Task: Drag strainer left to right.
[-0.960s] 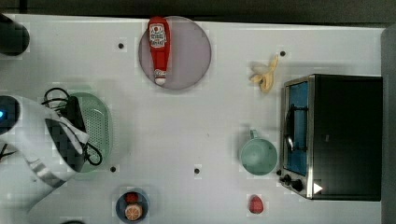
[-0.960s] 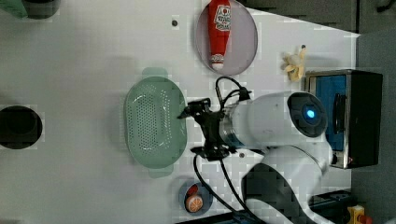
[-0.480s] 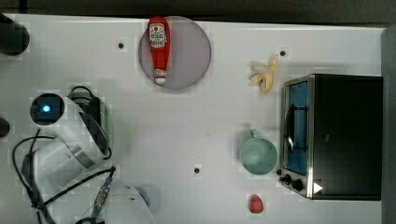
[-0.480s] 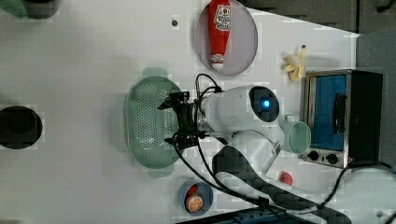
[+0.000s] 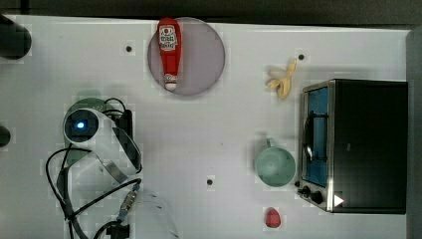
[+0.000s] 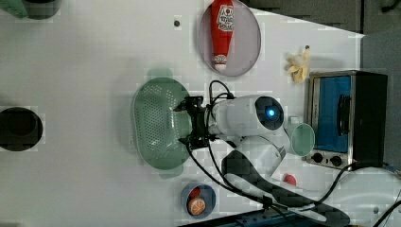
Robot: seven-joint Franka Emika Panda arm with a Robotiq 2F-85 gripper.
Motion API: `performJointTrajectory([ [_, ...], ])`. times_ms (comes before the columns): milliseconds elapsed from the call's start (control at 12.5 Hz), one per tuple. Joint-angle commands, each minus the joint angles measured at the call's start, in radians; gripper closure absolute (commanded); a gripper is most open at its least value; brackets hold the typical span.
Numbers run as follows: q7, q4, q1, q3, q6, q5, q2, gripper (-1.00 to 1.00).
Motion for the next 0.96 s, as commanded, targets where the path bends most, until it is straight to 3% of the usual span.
performJointTrajectory([
  [80, 0.028, -0.016, 0.011, -0.032, 0.049, 0.010, -0.012, -1.00],
  [480, 0.026, -0.052, 0.001, -0.087, 0.067, -0.001, -0.024, -1.00],
  [960, -0.062, -0.157, -0.073, -0.119, 0.070, -0.002, -0.113, -1.00],
])
